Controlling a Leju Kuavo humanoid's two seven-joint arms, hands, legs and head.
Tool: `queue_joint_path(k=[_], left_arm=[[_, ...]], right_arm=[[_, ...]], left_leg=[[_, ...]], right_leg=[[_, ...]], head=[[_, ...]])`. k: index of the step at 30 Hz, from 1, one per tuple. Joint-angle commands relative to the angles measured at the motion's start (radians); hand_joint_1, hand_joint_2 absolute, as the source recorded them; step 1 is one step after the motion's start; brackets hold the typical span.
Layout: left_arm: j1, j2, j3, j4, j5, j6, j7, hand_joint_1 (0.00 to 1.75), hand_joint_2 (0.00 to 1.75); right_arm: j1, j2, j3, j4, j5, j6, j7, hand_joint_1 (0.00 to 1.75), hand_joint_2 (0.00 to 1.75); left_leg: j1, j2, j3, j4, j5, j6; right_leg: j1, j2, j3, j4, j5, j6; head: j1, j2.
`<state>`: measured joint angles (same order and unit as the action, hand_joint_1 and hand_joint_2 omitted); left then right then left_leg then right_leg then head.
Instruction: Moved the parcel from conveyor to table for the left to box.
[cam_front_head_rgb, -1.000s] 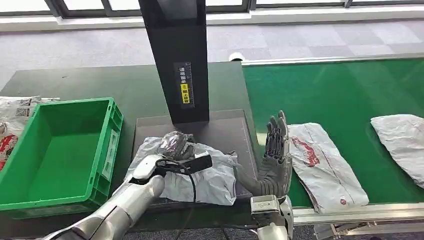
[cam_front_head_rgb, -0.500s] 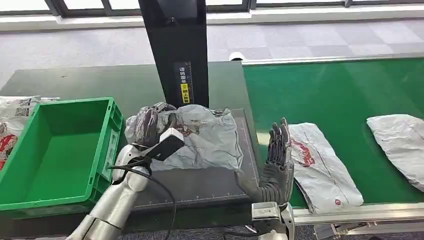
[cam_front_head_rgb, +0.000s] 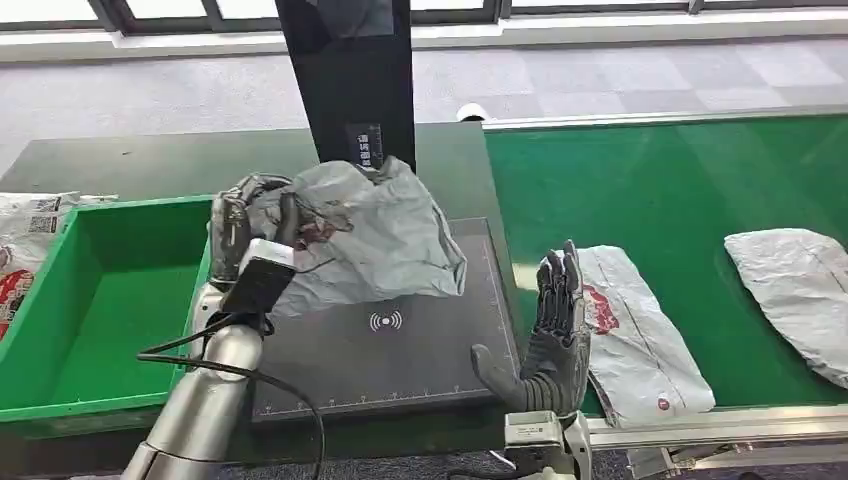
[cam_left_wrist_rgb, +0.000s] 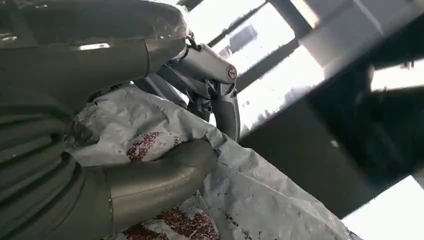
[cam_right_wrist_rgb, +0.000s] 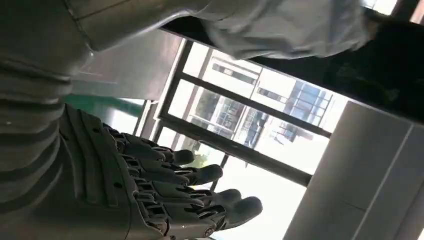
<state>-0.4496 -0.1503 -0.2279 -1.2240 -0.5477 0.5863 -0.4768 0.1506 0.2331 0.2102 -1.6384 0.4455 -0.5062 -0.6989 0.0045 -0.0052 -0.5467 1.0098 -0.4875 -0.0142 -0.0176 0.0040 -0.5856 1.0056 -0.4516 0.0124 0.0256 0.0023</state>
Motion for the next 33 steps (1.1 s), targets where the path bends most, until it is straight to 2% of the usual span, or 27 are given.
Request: queue_joint_path(k=[1, 3, 6, 14, 16, 19, 20, 23, 33], left_arm=[[-0.106, 0.110, 0.366, 0.021, 0.117, 0.007, -0.033, 1.75, 1.75], [-0.127, 0.129, 0.415, 0.096, 0.163, -0.006, -0.066, 1.75, 1.75], [-0.130, 0.131, 0.427, 0.117, 0.177, 0.000, -0.087, 1.75, 1.75], [-0.175, 0.169, 0.505, 0.225, 0.198, 0.033, -0.099, 1.75, 1.75], [-0.208, 0.208, 0.501, 0.331, 0.092, 0.090, -0.055, 1.75, 1.75], [-0.291, 0.234, 0.546, 0.566, 0.115, -0.010, -0.019, 1.75, 1.75], [-0.319, 0.252, 0.523, 0.670, 0.057, 0.001, 0.020, 1.75, 1.75], [-0.354, 0.250, 0.537, 0.807, 0.041, -0.036, 0.062, 1.75, 1.75], [-0.347, 0.237, 0.531, 0.843, 0.023, -0.051, 0.085, 1.75, 1.75]], right_arm=[[0.004, -0.019, 0.019, 0.013, -0.008, 0.005, 0.001, 0.00, 1.75], [0.002, -0.024, 0.026, 0.022, -0.014, 0.001, 0.001, 0.00, 1.75], [0.000, -0.024, 0.027, 0.023, -0.015, 0.000, 0.001, 0.00, 1.75], [-0.019, -0.017, 0.030, 0.043, -0.017, 0.020, 0.001, 0.00, 1.75], [-0.026, -0.020, 0.032, 0.053, -0.023, 0.024, 0.001, 0.00, 1.75], [-0.035, -0.028, 0.034, 0.064, -0.030, 0.024, 0.001, 0.00, 1.75], [-0.035, -0.034, 0.034, 0.064, -0.028, 0.020, 0.001, 0.00, 1.75], [-0.030, -0.047, 0.036, 0.051, -0.033, 0.010, 0.001, 0.00, 1.75], [-0.023, -0.046, 0.034, 0.048, -0.029, 0.008, 0.001, 0.00, 1.75]], left_leg=[[0.001, 0.006, 0.000, -0.001, 0.001, -0.001], [0.002, 0.006, 0.001, -0.002, 0.001, -0.001], [0.002, 0.004, 0.002, -0.002, 0.002, -0.002], [0.002, 0.001, 0.001, -0.001, 0.002, -0.002], [0.003, 0.003, 0.001, -0.001, 0.002, -0.003], [0.002, 0.003, 0.002, -0.002, 0.003, -0.003], [0.002, 0.001, 0.001, -0.002, 0.004, -0.003], [0.002, -0.001, 0.002, -0.002, 0.003, -0.003], [0.003, 0.000, 0.000, -0.001, 0.003, -0.004]], right_leg=[[0.001, 0.005, -0.002, -0.001, 0.002, -0.003], [0.002, 0.005, -0.001, -0.001, 0.002, -0.003], [0.002, 0.003, 0.000, -0.002, 0.002, -0.003], [0.002, 0.001, 0.000, -0.001, 0.002, -0.003], [0.003, 0.003, 0.000, -0.001, 0.003, -0.004], [0.002, 0.002, 0.000, -0.001, 0.003, -0.004], [0.003, 0.000, 0.000, -0.001, 0.003, -0.004], [0.003, -0.001, 0.001, -0.001, 0.002, -0.004], [0.004, 0.000, -0.001, -0.001, 0.003, -0.005]], head=[[0.000, 0.000], [0.000, 0.000], [0.000, 0.000], [0.000, 0.000], [0.000, 0.000], [0.000, 0.000], [0.000, 0.000], [0.000, 0.000], [0.000, 0.000]])
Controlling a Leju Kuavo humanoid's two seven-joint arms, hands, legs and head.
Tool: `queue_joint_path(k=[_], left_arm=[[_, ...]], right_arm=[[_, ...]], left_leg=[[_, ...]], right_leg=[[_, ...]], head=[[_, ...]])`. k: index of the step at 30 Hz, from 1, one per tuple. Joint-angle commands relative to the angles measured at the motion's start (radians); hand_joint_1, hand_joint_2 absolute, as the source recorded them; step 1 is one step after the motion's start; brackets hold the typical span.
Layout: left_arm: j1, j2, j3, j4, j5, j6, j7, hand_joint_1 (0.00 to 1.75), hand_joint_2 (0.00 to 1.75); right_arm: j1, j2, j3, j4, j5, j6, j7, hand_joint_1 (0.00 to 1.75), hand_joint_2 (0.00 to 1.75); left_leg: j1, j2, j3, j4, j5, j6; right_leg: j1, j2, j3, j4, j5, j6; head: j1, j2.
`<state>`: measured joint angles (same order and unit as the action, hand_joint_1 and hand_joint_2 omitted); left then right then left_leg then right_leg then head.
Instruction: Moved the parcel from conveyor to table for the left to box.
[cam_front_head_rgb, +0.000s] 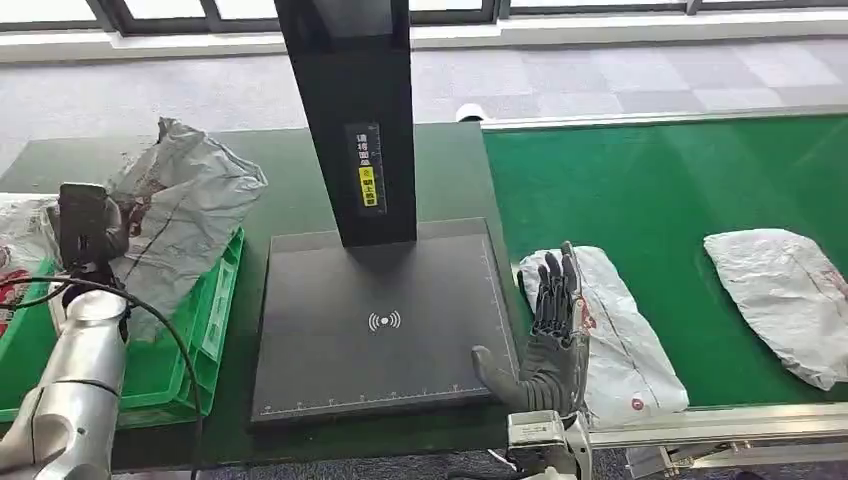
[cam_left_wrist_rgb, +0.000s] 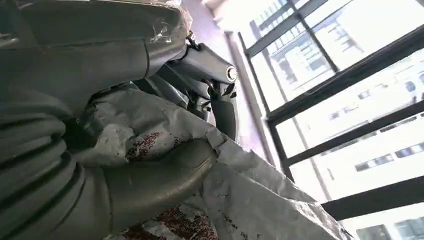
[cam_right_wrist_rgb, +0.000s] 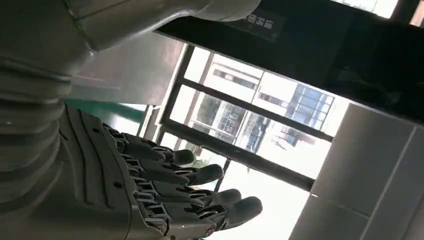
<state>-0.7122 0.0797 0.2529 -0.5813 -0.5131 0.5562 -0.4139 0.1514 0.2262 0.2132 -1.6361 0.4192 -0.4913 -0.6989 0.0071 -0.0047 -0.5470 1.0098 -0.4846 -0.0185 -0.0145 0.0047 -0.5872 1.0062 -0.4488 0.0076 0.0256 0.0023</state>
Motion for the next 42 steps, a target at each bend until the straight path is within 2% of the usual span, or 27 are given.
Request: queue_joint_path(k=[1, 2, 3, 5, 6, 16, 20, 22, 25, 26, 30, 32, 33, 38, 39, 40, 41, 42], left_arm=[[-0.085, 0.005, 0.043, 0.211, -0.024, -0.043, 0.050, 1.75, 1.75], [-0.080, -0.004, 0.043, 0.222, -0.032, -0.048, 0.080, 0.77, 1.75], [-0.075, -0.013, 0.041, 0.228, -0.040, -0.039, 0.096, 0.00, 1.75], [-0.060, -0.027, 0.053, 0.228, -0.041, -0.019, 0.096, 0.00, 1.75], [-0.051, -0.033, 0.068, 0.220, -0.028, -0.012, 0.079, 0.00, 0.00], [-0.043, -0.038, 0.105, 0.200, -0.001, 0.004, 0.048, 0.00, 0.00], [-0.005, -0.067, 0.160, 0.133, 0.082, -0.020, -0.056, 0.00, 0.00], [0.030, -0.101, 0.191, 0.069, 0.152, -0.041, -0.121, 0.00, 0.00], [0.075, -0.134, 0.197, -0.005, 0.191, 0.030, -0.156, 0.00, 0.00], [0.100, -0.146, 0.210, -0.057, 0.179, 0.142, -0.187, 0.00, 0.00], [0.221, -0.294, 0.392, -0.358, 0.014, 0.142, -0.276, 0.00, 0.00], [0.295, -0.390, 0.446, -0.650, -0.076, 0.142, -0.284, 0.00, 0.00], [0.332, -0.416, 0.439, -0.749, -0.067, 0.142, -0.284, 0.00, 0.00], [0.439, -0.429, 0.316, -0.969, 0.050, 0.142, -0.284, 0.00, 0.00], [0.458, -0.429, 0.281, -0.986, 0.082, 0.142, -0.284, 0.00, 0.00], [0.497, -0.429, 0.177, -0.999, 0.152, 0.142, -0.284, 0.00, 0.00], [0.548, -0.415, 0.047, -1.007, 0.263, 0.142, -0.284, 0.00, 0.00], [0.562, -0.402, 0.004, -1.002, 0.300, 0.142, -0.284, 0.00, 0.00]], right_arm=[[-0.024, -0.038, 0.030, 0.046, 0.001, -0.007, 0.001, 0.00, 1.75], [-0.024, -0.036, 0.029, 0.043, 0.004, -0.007, 0.001, 0.00, 1.75], [-0.024, -0.034, 0.030, 0.038, 0.006, -0.005, 0.001, 0.00, 1.75], [-0.033, -0.031, 0.029, 0.031, 0.010, 0.005, 0.004, 0.00, 1.75], [-0.038, -0.032, 0.029, 0.032, 0.013, 0.007, 0.007, 0.00, 1.75], [-0.038, -0.039, 0.031, 0.044, 0.015, 0.002, 0.006, 0.00, 1.75], [-0.046, -0.044, 0.033, 0.058, 0.001, -0.006, 0.001, 0.00, 1.75], [-0.054, -0.039, 0.034, 0.069, 0.004, -0.012, 0.001, 0.00, 1.75], [-0.047, -0.034, 0.031, 0.056, 0.014, -0.026, 0.001, 0.00, 1.75], [-0.045, -0.034, 0.033, 0.051, 0.019, -0.028, 0.002, 0.00, 1.75], [-0.042, -0.028, 0.040, 0.051, 0.045, -0.035, 0.017, 0.00, 1.75], [-0.040, -0.024, 0.048, 0.055, 0.065, -0.035, 0.021, 0.00, 1.75], [-0.042, -0.023, 0.051, 0.059, 0.072, -0.035, 0.024, 0.00, 1.75], [-0.045, -0.029, 0.055, 0.078, 0.124, -0.053, 0.047, 0.00, 1.75], [-0.043, -0.031, 0.049, 0.082, 0.145, -0.063, 0.064, 0.00, 0.00], [-0.038, -0.036, 0.025, 0.090, 0.189, -0.090, 0.100, 0.00, 0.00], [-0.027, -0.044, -0.019, 0.089, 0.261, -0.122, 0.154, 0.00, 1.75], [-0.025, -0.047, -0.034, 0.089, 0.282, -0.128, 0.170, 0.00, 1.75]], left_leg=[[0.001, 0.000, 0.000, -0.002, 0.001, 0.001], [0.001, 0.000, 0.000, -0.001, 0.000, 0.000], [0.000, -0.001, 0.000, 0.000, 0.000, 0.000], [0.000, -0.001, 0.000, -0.001, 0.000, 0.000], [0.000, -0.001, 0.000, -0.002, 0.001, 0.001], [0.000, 0.000, 0.000, -0.001, 0.000, 0.000], [0.000, 0.001, 0.000, -0.002, 0.000, 0.001], [0.000, 0.001, 0.000, -0.002, 0.001, 0.001], [0.000, 0.001, 0.001, -0.003, 0.001, 0.001], [0.000, -0.001, 0.000, -0.002, 0.001, 0.001], [0.000, 0.003, 0.000, -0.002, 0.000, 0.001], [0.000, 0.003, 0.001, -0.002, -0.001, 0.001], [0.000, 0.001, -0.001, 0.000, -0.001, 0.001], [0.001, 0.007, -0.001, -0.001, -0.003, 0.002], [0.001, 0.006, -0.001, 0.000, -0.003, 0.001], [0.001, 0.006, -0.001, -0.001, -0.003, 0.001], [0.000, 0.003, -0.002, 0.000, -0.003, 0.001], [0.001, 0.004, -0.001, -0.001, -0.003, 0.001]], right_leg=[[0.001, -0.001, 0.001, -0.002, 0.001, -0.001], [0.001, -0.001, 0.000, -0.001, 0.000, -0.001], [0.000, -0.001, 0.000, -0.001, 0.000, 0.000], [0.000, -0.002, 0.001, -0.001, 0.000, 0.000], [0.000, -0.002, 0.001, -0.002, 0.001, -0.001], [0.001, -0.001, 0.000, -0.001, 0.000, 0.000], [0.001, 0.000, 0.001, -0.002, 0.001, 0.000], [0.001, 0.000, 0.000, -0.003, 0.001, 0.000], [0.001, 0.000, 0.001, -0.004, 0.001, 0.000], [0.001, -0.002, 0.001, -0.003, 0.001, 0.000], [0.000, 0.002, 0.000, -0.003, 0.001, 0.000], [-0.001, 0.001, 0.000, -0.003, 0.001, 0.000], [0.000, 0.000, -0.001, -0.002, 0.000, 0.000], [0.001, 0.006, -0.002, -0.003, 0.001, 0.000], [0.000, 0.006, -0.003, -0.001, 0.000, 0.000], [0.001, 0.005, -0.002, -0.002, 0.000, -0.001], [0.000, 0.003, -0.002, -0.001, 0.000, 0.000], [0.000, 0.004, -0.002, -0.002, 0.000, -0.001]], head=[[0.000, 0.000], [0.000, 0.000], [0.000, 0.000], [0.000, 0.000], [0.000, 0.000], [0.000, 0.000], [0.000, 0.000], [0.000, 0.000], [0.000, 0.000], [0.000, 0.000], [0.000, 0.000], [0.000, 0.000], [0.000, 0.000], [0.000, 0.000], [0.000, 0.000], [0.000, 0.000], [0.000, 0.000], [0.000, 0.000]])
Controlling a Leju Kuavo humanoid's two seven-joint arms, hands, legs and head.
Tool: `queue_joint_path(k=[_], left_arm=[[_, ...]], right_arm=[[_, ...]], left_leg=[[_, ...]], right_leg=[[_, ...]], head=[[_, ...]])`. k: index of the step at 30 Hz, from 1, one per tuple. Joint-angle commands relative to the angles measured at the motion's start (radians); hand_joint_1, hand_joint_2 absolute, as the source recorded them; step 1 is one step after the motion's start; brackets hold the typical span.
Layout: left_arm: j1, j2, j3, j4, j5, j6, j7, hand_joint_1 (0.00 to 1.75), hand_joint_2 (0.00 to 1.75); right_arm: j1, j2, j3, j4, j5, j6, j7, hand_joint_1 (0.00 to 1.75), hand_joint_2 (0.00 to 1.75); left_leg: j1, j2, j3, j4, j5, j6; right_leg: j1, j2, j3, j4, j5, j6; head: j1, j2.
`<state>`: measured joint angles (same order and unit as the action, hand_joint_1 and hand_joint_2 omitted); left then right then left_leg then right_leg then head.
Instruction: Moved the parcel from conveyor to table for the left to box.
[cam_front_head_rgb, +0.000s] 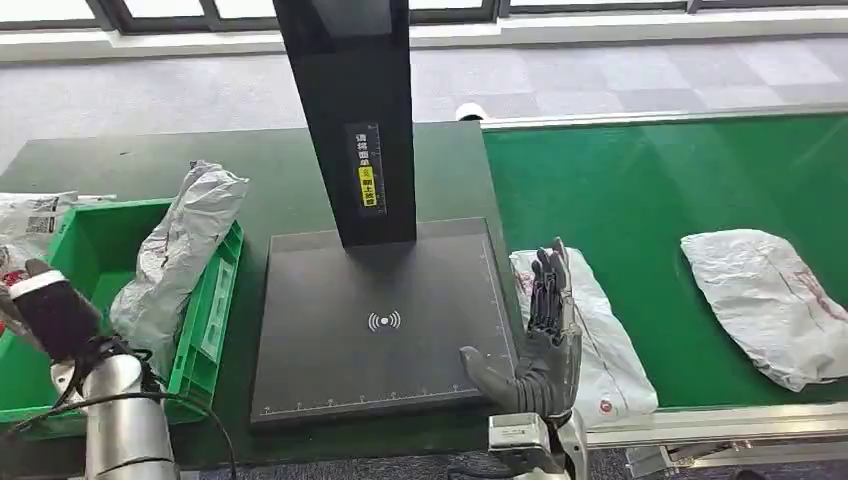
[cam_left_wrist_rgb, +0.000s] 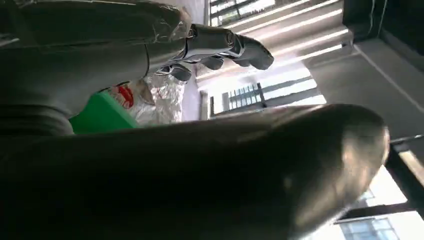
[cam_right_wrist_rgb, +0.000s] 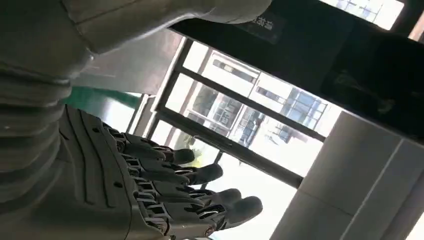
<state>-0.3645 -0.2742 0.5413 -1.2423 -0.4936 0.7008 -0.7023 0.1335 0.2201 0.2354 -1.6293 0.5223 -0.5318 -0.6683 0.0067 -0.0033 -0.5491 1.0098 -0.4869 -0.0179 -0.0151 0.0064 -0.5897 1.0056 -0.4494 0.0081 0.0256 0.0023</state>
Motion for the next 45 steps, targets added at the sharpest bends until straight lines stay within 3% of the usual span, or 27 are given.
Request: queue_joint_path(k=[1, 5, 7, 8, 10, 11, 13, 19, 21, 24, 27, 30, 39, 43, 45], left_arm=[[0.214, -0.048, -0.285, -0.341, 0.280, -0.003, 0.004, 0.00, 0.00], [0.214, -0.048, -0.285, -0.341, 0.280, -0.003, 0.004, 0.00, 0.00], [0.238, -0.023, -0.362, -0.336, 0.327, -0.003, 0.004, 0.00, 0.00], [0.324, 0.126, -0.917, -0.235, 0.358, -0.333, 0.004, 0.00, 0.00], [0.324, 0.126, -0.918, -0.235, 0.358, -0.333, 0.004, 0.00, 0.00], [0.324, 0.126, -0.918, -0.235, 0.358, -0.333, 0.004, 0.00, 0.00], [0.320, 0.129, -0.911, -0.234, 0.361, -0.337, 0.004, 0.00, 0.00], [0.321, 0.131, -0.908, -0.236, 0.363, -0.339, 0.004, 0.00, 0.00], [0.327, 0.129, -0.918, -0.248, 0.379, -0.385, 0.004, 0.00, 0.00], [0.351, 0.134, -0.968, -0.268, 0.351, -0.356, 0.004, 0.00, 0.00], [0.357, 0.121, -0.958, -0.246, 0.326, -0.330, 0.004, 0.00, 0.00], [0.357, 0.109, -0.939, -0.220, 0.292, -0.317, 0.004, 0.00, 0.00], [0.356, 0.108, -0.937, -0.219, 0.291, -0.318, 0.004, 0.00, 0.00], [0.324, 0.109, -0.932, -0.167, 0.298, -0.322, 0.004, 0.00, 0.00], [0.298, 0.117, -0.951, -0.139, 0.289, -0.318, 0.004, 0.00, 0.00]], right_arm=[[-0.007, -0.041, -0.056, 0.082, 0.179, -0.087, 0.140, 0.00, 1.75], [-0.007, -0.041, -0.056, 0.082, 0.179, -0.087, 0.140, 0.00, 1.75], [-0.004, -0.045, -0.088, 0.083, 0.228, -0.099, 0.172, 0.00, 1.75], [-0.089, -0.208, -0.437, 0.344, 0.882, -0.083, 0.581, 0.00, 1.75], [-0.088, -0.213, -0.438, 0.345, 0.881, -0.083, 0.579, 0.00, 1.75], [-0.088, -0.213, -0.438, 0.345, 0.881, -0.083, 0.579, 0.00, 1.75], [-0.086, -0.209, -0.436, 0.340, 0.881, -0.084, 0.580, 0.00, 1.75], [-0.085, -0.203, -0.434, 0.336, 0.883, -0.083, 0.585, 0.00, 1.75], [-0.083, -0.239, -0.455, 0.357, 1.013, -0.030, 0.704, 0.00, 1.75], [-0.097, -0.314, -0.477, 0.440, 1.048, 0.030, 0.790, 0.00, 1.75], [-0.100, -0.307, -0.549, 0.471, 1.048, 0.070, 0.768, 0.00, 1.75], [-0.167, -0.316, -0.574, 0.584, 0.980, 0.128, 0.702, 0.00, 1.75], [-0.189, -0.321, -0.571, 0.623, 0.974, 0.119, 0.695, 0.00, 1.75], [-0.272, -0.293, -0.543, 0.809, 0.791, 0.164, 0.517, 0.00, 1.75], [-0.309, -0.290, -0.508, 0.935, 0.759, 0.159, 0.492, 0.00, 1.75]], left_leg=[[0.001, 0.003, 0.001, -0.001, 0.000, 0.000], [0.001, 0.003, 0.001, -0.001, 0.000, 0.000], [0.001, -0.001, 0.001, -0.001, 0.000, 0.000], [0.000, -0.005, 0.002, -0.003, 0.001, 0.000], [0.000, -0.011, 0.003, -0.004, 0.002, 0.002], [-0.002, -0.003, 0.002, -0.001, -0.001, 0.004], [-0.003, 0.000, 0.002, -0.001, -0.003, 0.004], [-0.004, 0.000, 0.002, -0.001, -0.003, 0.004], [-0.003, 0.000, 0.003, -0.002, -0.003, 0.004], [-0.004, -0.002, 0.002, -0.001, -0.003, 0.004], [-0.003, -0.003, 0.003, -0.001, -0.002, 0.005], [-0.003, 0.000, 0.003, -0.002, -0.003, 0.005], [-0.003, 0.001, 0.004, -0.002, -0.004, 0.006], [-0.003, 0.003, 0.004, -0.002, -0.004, 0.006], [-0.002, 0.004, 0.005, -0.004, -0.003, 0.006]], right_leg=[[0.001, 0.002, 0.001, -0.002, 0.001, -0.001], [0.001, 0.002, 0.001, -0.002, 0.001, -0.001], [0.001, -0.001, 0.001, -0.002, 0.000, 0.000], [0.001, -0.006, 0.003, -0.005, 0.000, -0.001], [0.001, -0.013, 0.007, -0.009, 0.000, 0.002], [-0.002, -0.005, 0.005, -0.005, 0.001, 0.003], [-0.003, -0.002, 0.004, -0.004, 0.000, 0.003], [-0.002, -0.002, 0.003, -0.004, 0.000, 0.003], [-0.001, -0.002, 0.004, -0.005, 0.000, 0.002], [-0.001, -0.004, 0.004, -0.004, -0.001, 0.003], [-0.002, -0.005, 0.005, -0.005, -0.001, 0.003], [-0.003, -0.002, 0.005, -0.006, 0.000, 0.003], [-0.003, -0.002, 0.004, -0.006, 0.000, 0.003], [-0.002, 0.000, 0.004, -0.005, 0.000, 0.003], [-0.002, 0.001, 0.005, -0.007, 0.001, 0.003]], head=[[0.000, 0.000], [0.000, 0.000], [0.000, 0.000], [0.000, 0.000], [0.000, 0.000], [0.000, 0.000], [0.000, 0.000], [0.000, 0.000], [0.000, 0.000], [0.000, 0.000], [0.000, 0.000], [0.000, 0.000], [0.000, 0.000], [0.000, 0.000], [0.000, 0.000]])
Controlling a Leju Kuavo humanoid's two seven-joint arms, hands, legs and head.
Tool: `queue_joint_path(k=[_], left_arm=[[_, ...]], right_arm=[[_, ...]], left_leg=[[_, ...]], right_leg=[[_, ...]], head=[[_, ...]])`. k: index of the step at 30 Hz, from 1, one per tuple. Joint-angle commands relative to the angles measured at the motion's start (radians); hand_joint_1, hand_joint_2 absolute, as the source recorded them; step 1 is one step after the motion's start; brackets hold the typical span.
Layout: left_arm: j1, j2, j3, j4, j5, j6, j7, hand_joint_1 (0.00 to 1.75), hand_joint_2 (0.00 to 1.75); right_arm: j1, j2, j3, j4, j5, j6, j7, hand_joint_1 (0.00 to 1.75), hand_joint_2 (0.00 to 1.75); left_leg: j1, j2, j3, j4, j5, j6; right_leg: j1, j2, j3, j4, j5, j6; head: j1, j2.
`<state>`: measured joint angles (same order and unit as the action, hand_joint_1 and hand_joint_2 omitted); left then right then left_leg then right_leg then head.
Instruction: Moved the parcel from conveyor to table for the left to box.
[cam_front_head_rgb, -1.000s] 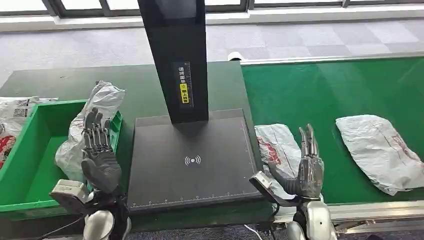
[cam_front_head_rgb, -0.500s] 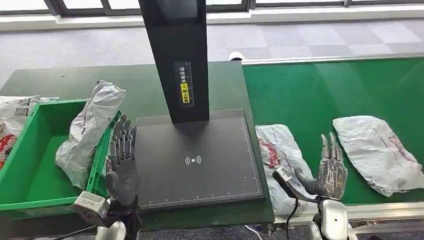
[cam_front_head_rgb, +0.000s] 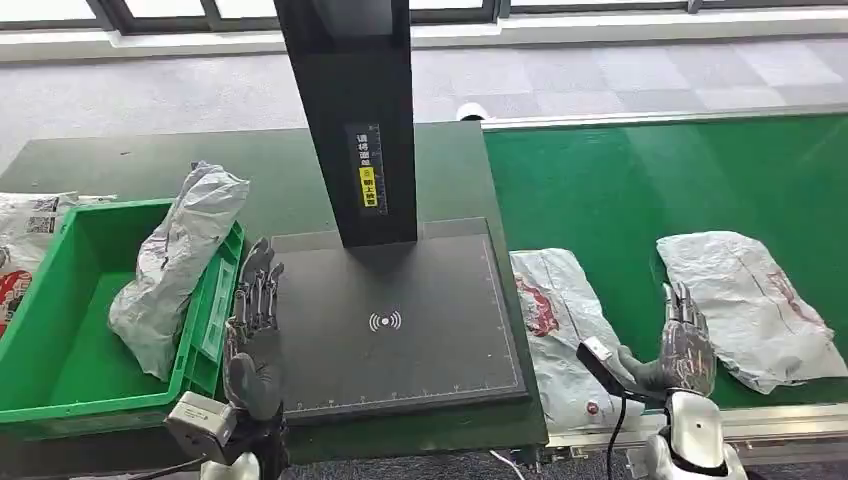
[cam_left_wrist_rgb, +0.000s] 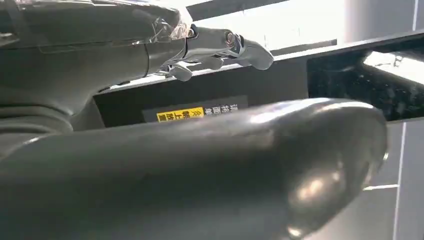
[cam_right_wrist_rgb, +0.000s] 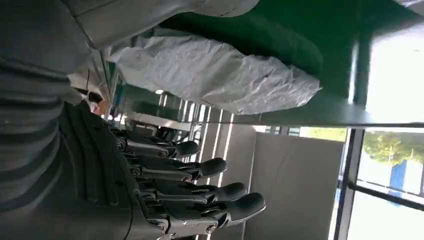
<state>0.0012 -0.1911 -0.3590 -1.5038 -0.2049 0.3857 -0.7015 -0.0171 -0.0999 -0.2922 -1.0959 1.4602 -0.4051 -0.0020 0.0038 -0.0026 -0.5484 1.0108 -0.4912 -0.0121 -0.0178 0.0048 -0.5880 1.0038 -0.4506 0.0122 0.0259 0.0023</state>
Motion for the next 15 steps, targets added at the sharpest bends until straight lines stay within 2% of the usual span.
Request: queue_joint_path(k=[1, 3, 9, 11, 15], left_arm=[[-0.079, 0.033, -0.055, 0.136, 0.004, -0.008, 0.003, 0.00, 0.00], [-0.098, 0.034, -0.067, 0.153, 0.006, -0.007, 0.003, 0.00, 0.00], [-0.139, 0.039, -0.095, 0.188, 0.022, 0.021, 0.003, 0.00, 0.00], [-0.146, 0.036, -0.105, 0.197, 0.018, 0.046, 0.003, 0.00, 0.00], [-0.144, 0.038, -0.119, 0.198, 0.015, 0.059, 0.003, 0.00, 0.00]], right_arm=[[-0.167, 0.035, 0.026, 0.433, -0.186, 0.029, -0.176, 0.00, 1.75], [-0.172, 0.039, 0.037, 0.479, -0.198, 0.025, -0.172, 0.00, 1.75], [-0.128, 0.072, 0.038, 0.465, -0.253, 0.025, -0.218, 0.00, 1.75], [-0.144, 0.117, 0.045, 0.475, -0.271, 0.007, -0.237, 0.00, 1.75], [-0.187, 0.146, 0.060, 0.533, -0.283, 0.013, -0.235, 0.00, 1.75]], left_leg=[[0.001, 0.003, 0.003, -0.003, 0.001, 0.000], [0.001, 0.001, 0.003, -0.002, 0.001, 0.000], [0.000, -0.001, 0.002, -0.003, 0.002, 0.000], [0.001, 0.001, 0.003, -0.002, 0.001, 0.000], [0.001, 0.003, 0.003, -0.003, 0.001, -0.001]], right_leg=[[0.001, 0.002, 0.003, -0.004, 0.002, -0.001], [0.001, 0.001, 0.003, -0.003, 0.002, -0.001], [0.001, -0.002, 0.003, -0.003, 0.001, -0.001], [0.001, 0.000, 0.003, -0.002, 0.001, -0.001], [0.002, 0.003, 0.002, -0.003, 0.002, -0.002]], head=[[0.000, 0.000], [0.000, 0.000], [0.000, 0.000], [0.000, 0.000], [0.000, 0.000]])
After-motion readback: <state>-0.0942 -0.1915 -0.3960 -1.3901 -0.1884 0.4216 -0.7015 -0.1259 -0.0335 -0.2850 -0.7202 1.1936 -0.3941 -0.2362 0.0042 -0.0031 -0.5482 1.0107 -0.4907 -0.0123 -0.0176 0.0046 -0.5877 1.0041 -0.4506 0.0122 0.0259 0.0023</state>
